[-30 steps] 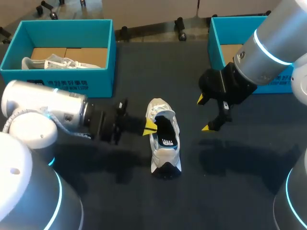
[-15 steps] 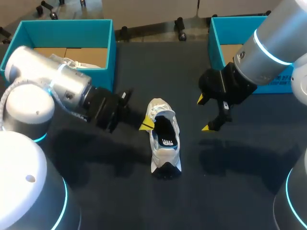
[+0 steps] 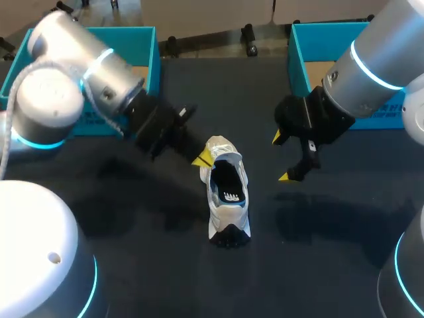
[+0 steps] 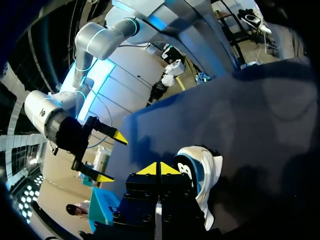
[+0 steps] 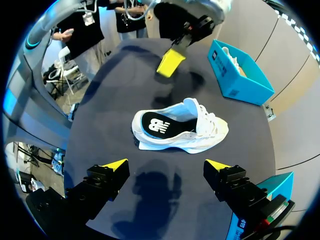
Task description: Take the shoe out of the shoebox, open the shoe tongue, remove and reinsert the insole, then place the shoe into the shoebox
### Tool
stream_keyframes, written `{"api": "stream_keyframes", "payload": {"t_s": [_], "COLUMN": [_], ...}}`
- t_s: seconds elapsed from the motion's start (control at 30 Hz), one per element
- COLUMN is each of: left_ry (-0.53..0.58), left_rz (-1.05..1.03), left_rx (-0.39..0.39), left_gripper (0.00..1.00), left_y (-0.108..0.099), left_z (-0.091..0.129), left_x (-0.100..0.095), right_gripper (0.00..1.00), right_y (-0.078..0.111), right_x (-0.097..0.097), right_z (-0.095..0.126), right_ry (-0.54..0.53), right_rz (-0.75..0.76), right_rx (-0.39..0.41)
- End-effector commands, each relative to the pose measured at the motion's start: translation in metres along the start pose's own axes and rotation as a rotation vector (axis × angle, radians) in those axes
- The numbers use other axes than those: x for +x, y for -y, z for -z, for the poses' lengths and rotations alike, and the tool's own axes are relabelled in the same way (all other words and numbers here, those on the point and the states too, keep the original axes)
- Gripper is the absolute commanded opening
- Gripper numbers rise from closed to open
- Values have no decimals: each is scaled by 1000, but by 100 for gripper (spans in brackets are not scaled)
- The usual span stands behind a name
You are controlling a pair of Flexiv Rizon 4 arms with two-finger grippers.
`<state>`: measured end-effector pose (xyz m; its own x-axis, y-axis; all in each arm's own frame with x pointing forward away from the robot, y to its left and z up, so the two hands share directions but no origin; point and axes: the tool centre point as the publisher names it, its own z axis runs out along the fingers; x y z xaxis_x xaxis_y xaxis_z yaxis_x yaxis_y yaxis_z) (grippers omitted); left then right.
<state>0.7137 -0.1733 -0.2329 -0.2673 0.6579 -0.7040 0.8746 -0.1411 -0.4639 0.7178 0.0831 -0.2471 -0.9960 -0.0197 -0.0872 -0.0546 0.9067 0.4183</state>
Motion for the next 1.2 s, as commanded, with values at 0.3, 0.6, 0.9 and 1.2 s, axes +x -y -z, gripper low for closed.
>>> {"api": "stream_keyframes", "payload": {"t_s": [0.3, 0.6, 0.9, 1.2], "left_ry": [-313, -311, -311, -405], "left_rz": [2, -1, -1, -70], "left_rx": [16, 14, 14, -8], "left_gripper": [0, 0, 0, 0], "left_y": [0, 1, 1, -11], "left_z": [17, 18, 18, 30], "left_x": [-28, -30, -30, -33], "right_gripper": [100, 100, 100, 100], "right_y": [0, 0, 8, 36], "right_x": [0, 0, -5, 2], "right_z": [-1, -1, 17, 63], "right_ry": [0, 0, -25, -63], "right_rz": [1, 1, -26, -92], "right_rx": [-1, -1, 35, 94]}}
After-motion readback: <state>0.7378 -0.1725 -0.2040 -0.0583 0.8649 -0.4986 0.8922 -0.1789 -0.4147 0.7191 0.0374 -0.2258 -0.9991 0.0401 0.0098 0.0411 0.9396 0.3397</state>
